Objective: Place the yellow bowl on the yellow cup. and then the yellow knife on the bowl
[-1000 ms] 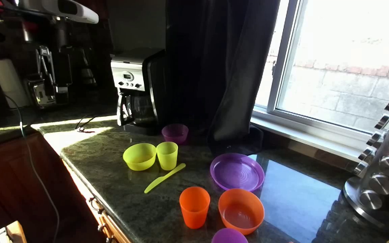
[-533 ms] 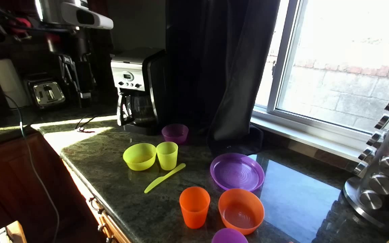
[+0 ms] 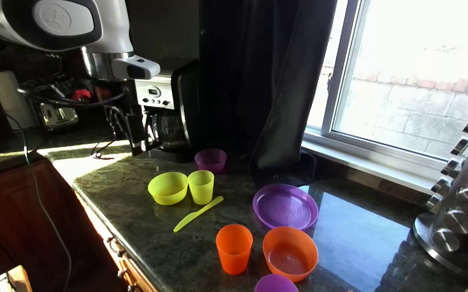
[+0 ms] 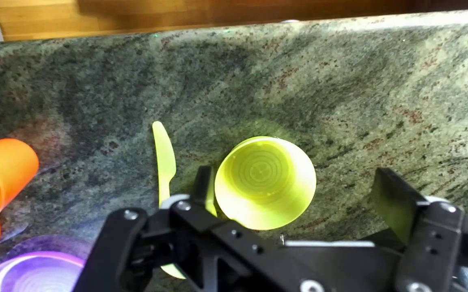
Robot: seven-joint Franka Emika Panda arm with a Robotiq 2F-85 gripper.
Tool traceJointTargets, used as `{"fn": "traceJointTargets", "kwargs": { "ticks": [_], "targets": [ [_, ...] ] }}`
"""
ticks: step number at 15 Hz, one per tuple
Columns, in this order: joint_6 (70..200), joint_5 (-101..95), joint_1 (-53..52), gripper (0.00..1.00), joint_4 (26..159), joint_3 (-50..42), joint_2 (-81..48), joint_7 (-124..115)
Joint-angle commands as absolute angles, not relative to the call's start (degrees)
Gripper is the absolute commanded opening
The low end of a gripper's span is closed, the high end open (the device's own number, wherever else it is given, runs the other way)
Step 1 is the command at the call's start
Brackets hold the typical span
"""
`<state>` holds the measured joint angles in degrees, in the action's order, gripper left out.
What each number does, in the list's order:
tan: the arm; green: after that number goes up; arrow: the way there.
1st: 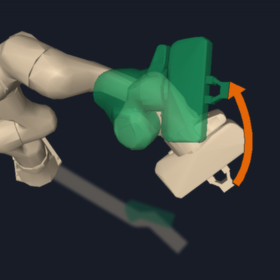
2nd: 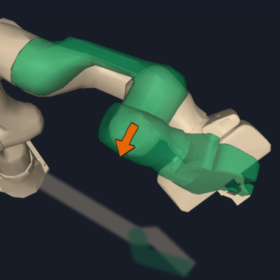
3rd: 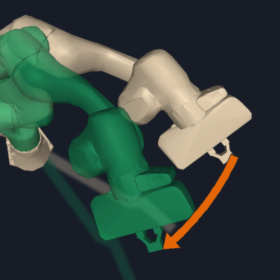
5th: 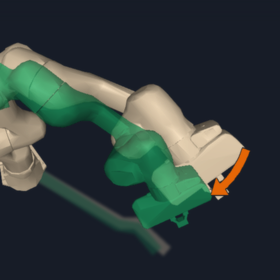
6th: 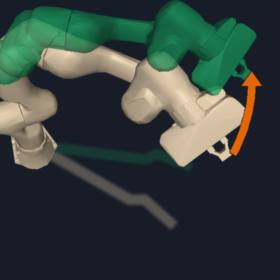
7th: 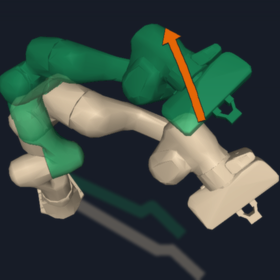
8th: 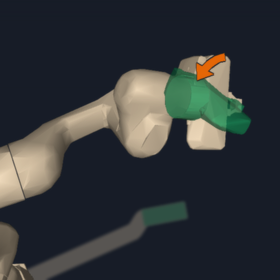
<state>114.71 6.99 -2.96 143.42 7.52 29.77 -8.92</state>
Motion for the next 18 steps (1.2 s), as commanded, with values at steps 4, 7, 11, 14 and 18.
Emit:
{"fn": "traceJointTargets", "kwargs": {
  "ticks": [4,7,11,14,18],
  "targets": [
    [117.05,7.1,-3.44,1.0,144.72,5.59,26.81,-6.77],
    [117.05,7.09,-3.46,1.0,144.37,5.59,26.75,-6.77],
    [118.31,5.3,-3.11,1.0,145.11,6.89,25.99,-8.58],
    [122.21,3.95,-3.14,1.0,147.2,7.46,25.07,-8.66],
    [130.13,3.8,-3.83,1.0,149.8,7.31,22.16,-7.38]
  ]
}}
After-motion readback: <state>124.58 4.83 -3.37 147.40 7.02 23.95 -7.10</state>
